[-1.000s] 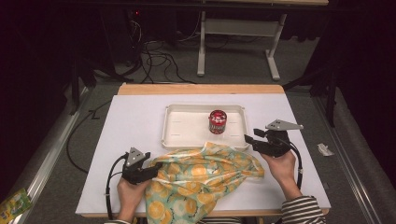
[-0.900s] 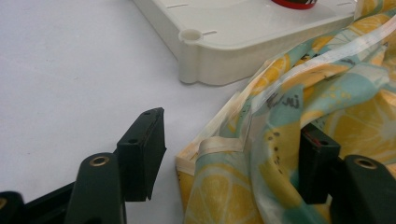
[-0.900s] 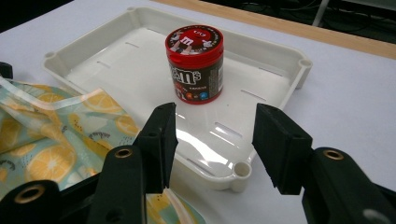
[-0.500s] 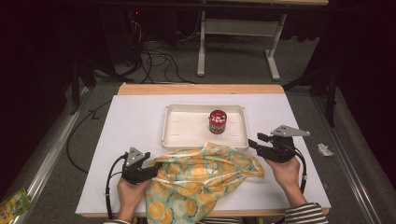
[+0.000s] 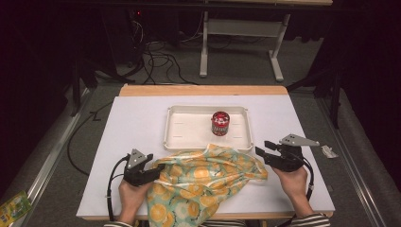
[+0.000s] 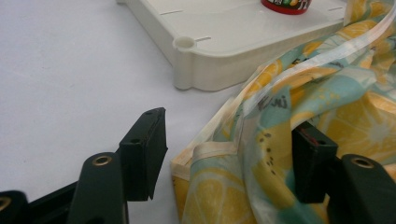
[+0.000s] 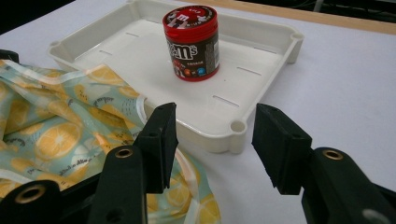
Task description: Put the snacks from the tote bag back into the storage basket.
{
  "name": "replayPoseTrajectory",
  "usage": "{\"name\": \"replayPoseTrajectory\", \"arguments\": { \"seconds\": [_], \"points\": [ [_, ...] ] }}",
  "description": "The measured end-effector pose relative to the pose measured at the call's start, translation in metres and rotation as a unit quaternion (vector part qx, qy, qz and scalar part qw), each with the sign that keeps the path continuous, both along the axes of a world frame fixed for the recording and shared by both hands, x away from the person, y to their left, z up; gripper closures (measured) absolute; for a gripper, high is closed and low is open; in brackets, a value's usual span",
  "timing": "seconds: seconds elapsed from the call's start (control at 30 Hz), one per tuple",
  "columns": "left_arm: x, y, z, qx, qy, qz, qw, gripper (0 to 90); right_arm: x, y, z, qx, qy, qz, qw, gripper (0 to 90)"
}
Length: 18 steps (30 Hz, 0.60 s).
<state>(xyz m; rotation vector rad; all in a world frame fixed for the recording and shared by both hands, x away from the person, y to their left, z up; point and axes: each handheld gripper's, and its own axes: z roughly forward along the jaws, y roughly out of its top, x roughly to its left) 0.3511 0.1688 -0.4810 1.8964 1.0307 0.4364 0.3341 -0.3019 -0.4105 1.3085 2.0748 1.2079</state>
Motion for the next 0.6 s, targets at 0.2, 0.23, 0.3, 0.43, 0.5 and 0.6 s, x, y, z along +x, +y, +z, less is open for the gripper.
{"name": "replayPoseTrajectory", "arguments": {
  "seconds": [0.2, 0.23, 0.3, 0.43, 0.5, 0.6],
  "points": [
    [-0.004, 0.002, 0.005, -0.01, -0.004, -0.006, 0.9999, 38.1, -0.004, -0.001, -0.007, 0.002, 0.004, -0.001, 1.0, 50.9],
    [-0.005, 0.002, 0.005, -0.011, -0.006, -0.008, 0.9999, 38.1, -0.005, -0.001, -0.009, 0.001, 0.005, -0.001, 1.0, 50.9],
    [-0.007, 0.001, 0.007, -0.012, -0.008, -0.011, 0.9998, 38.3, -0.006, -0.001, -0.012, 0.001, 0.005, -0.001, 1.0, 50.9],
    [-0.011, 0.001, 0.012, -0.016, -0.013, -0.019, 0.9996, 38.6, -0.008, -0.002, -0.017, 0.005, 0.01, -0.004, 0.9999, 51.0],
    [-0.013, 0.001, 0.014, -0.019, -0.017, -0.023, 0.9994, 38.7, -0.009, -0.002, -0.019, 0.003, 0.01, -0.005, 0.9999, 51.0],
    [-0.016, 0.001, 0.019, -0.027, -0.021, -0.029, 0.999, 38.7, -0.01, -0.003, -0.021, 0.005, 0.01, -0.008, 0.9999, 51.0]
  ]
}}
